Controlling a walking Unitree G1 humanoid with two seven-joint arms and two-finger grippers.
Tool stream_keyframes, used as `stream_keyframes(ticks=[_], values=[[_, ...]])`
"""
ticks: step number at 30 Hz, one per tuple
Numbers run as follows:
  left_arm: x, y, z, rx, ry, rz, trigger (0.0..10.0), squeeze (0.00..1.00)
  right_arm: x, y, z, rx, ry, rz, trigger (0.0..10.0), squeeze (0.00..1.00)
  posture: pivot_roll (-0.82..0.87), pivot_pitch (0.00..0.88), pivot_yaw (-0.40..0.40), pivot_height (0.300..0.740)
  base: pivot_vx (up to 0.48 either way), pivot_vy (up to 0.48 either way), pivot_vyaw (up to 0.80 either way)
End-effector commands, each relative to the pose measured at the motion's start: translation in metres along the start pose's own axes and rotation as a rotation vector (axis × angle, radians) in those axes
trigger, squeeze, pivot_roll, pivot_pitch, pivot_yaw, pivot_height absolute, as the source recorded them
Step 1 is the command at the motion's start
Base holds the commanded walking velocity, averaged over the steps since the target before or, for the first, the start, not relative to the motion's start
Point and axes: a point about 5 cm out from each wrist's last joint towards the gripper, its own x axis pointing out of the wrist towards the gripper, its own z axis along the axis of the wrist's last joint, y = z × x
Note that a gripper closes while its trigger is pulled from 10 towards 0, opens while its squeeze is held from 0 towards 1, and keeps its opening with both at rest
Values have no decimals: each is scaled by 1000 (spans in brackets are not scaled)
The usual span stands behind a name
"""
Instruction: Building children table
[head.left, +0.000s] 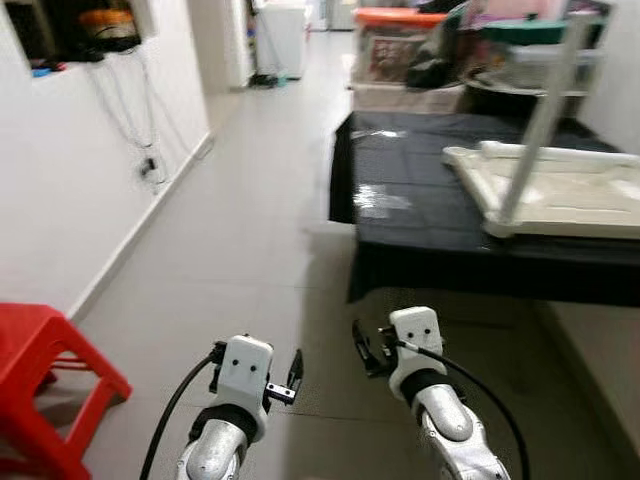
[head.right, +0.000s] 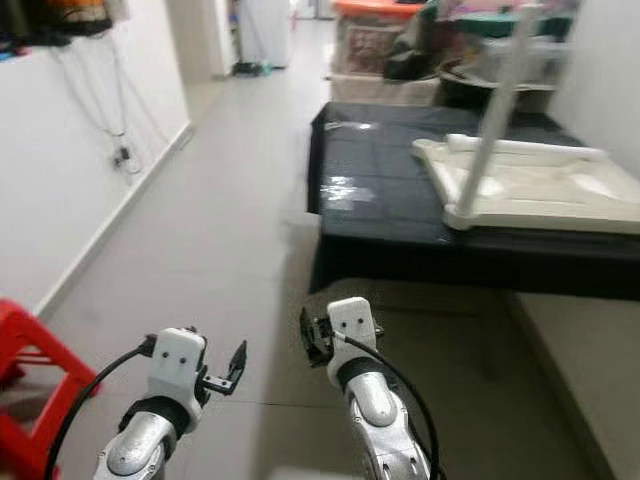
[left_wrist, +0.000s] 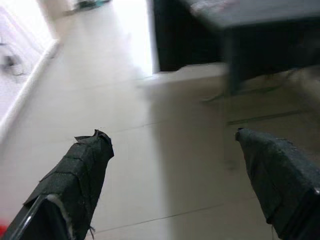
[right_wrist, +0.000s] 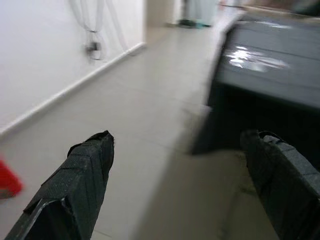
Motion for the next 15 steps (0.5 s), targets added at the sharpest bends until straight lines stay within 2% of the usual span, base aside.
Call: stream_keyframes(ticks=[1,15], values=[[1,-4,-1,-4,5,-16,10000,0,-3,-6,-4,-6,11,-17,10000,0,62,0,-25,740,330,0,0],[1,-4,-1,-3,4,-16,10000,0,-2,-6,-3,-2,2,-23,10000,0,63,0,-28,740,324,0,0]])
